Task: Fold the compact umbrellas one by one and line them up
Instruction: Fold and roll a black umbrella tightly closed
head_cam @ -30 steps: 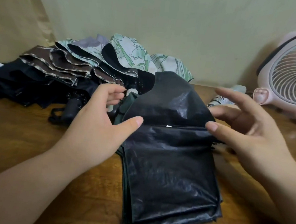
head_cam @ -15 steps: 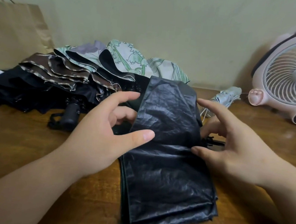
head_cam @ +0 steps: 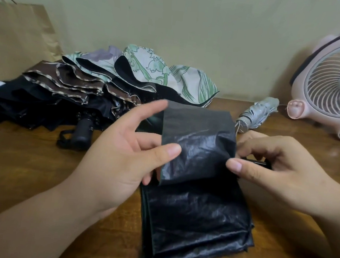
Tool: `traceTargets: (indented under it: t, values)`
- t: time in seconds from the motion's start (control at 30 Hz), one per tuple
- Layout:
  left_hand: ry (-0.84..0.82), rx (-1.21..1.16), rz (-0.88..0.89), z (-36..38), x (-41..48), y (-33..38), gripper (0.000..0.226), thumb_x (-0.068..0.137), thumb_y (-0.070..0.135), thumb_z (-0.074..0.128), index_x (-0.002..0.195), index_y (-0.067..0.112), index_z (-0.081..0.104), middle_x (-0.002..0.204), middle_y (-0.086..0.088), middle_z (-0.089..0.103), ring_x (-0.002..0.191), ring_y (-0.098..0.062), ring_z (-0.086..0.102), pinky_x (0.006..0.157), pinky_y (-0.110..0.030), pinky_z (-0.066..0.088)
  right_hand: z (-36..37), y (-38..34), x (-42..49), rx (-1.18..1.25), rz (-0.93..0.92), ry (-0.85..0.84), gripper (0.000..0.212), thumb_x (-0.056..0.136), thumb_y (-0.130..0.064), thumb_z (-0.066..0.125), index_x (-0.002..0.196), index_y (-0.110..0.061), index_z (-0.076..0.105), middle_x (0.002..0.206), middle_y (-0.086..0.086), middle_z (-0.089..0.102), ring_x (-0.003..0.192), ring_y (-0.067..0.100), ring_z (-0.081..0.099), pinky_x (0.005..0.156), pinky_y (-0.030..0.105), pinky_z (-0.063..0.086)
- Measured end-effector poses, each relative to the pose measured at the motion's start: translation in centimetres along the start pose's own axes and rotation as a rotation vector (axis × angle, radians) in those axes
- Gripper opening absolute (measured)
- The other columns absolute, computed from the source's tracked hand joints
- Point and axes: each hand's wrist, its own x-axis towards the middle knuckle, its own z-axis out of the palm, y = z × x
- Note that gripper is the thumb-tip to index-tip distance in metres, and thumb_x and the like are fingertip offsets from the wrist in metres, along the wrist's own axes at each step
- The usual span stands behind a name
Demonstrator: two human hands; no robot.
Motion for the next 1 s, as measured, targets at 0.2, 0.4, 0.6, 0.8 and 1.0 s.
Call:
traceTargets:
  t: [0.2, 0.4, 0.6, 0.8, 1.0]
  values:
    - [-0.095, 0.228, -0.043, -0.5, -0.5, 0.6, 0.055, 0.063, 0.02, 0.083, 0.113, 0.04, 0.073, 0.079, -0.013, 0.075, 0.04, -0.021, 0.053, 0.046, -0.023, 0.048, -0.2, -0.6, 0.2, 0.501, 0.184, 0.128, 0.051, 0.061, -0.049, 0.093, 0.091, -0.012, 0.075, 0.076, 0.006, 0.07, 0.057, 0.012, 0.055, 0.049, 0.018, 0.042]
    - [-0.089, 0.254, -0.021, -0.6, -0.6, 0.6, 0.025, 0.062, 0.031, 0.09, 0.083, 0.026, 0.078, 0.046, -0.004, 0.063, 0.033, -0.019, 0.052, 0.065, -0.033, 0.06, -0.3, -0.8, 0.2, 0.755, 0.267, 0.029, 0.044, 0.063, -0.004, 0.078, 0.097, -0.007, 0.05, 0.083, 0.027, 0.073, 0.025, 0.015, 0.038, 0.037, 0.013, 0.033]
    - [-0.205, 0.083, -0.115, -1.2, -0.9, 1.7, 0.036, 0.07, 0.039, 0.087, 0.103, 0.029, 0.076, 0.053, -0.012, 0.061, 0.027, -0.019, 0.046, 0.035, -0.014, 0.034, -1.4, 0.2, -0.3, 0.634, 0.316, -0.325, 0.036, 0.073, 0.006, 0.082, 0.084, -0.013, 0.054, 0.079, 0.026, 0.073, 0.031, 0.017, 0.049, 0.037, 0.018, 0.04]
    - [-0.197, 0.139, -0.349, -1.0, -0.6, 1.7, 0.048, 0.073, 0.027, 0.092, 0.115, 0.032, 0.068, 0.081, -0.02, 0.075, 0.027, -0.012, 0.041, 0.031, -0.012, 0.024, -1.4, 0.3, -0.5, 0.413, 0.393, -0.552, 0.027, 0.087, 0.0, 0.068, 0.084, -0.002, 0.041, 0.066, 0.002, 0.07, 0.045, 0.02, 0.062, 0.047, 0.022, 0.041]
    - [-0.53, 0.627, -0.443, -0.7, -0.7, 2.2, 0.019, 0.086, 0.042, 0.075, 0.104, 0.042, 0.069, 0.08, 0.003, 0.079, 0.045, -0.014, 0.061, 0.088, -0.033, 0.059, -0.9, -0.8, -0.3, 0.339, 0.391, -0.411, 0.041, 0.087, -0.018, 0.078, 0.082, 0.002, 0.042, 0.061, 0.002, 0.068, 0.038, 0.021, 0.055, 0.044, 0.023, 0.035]
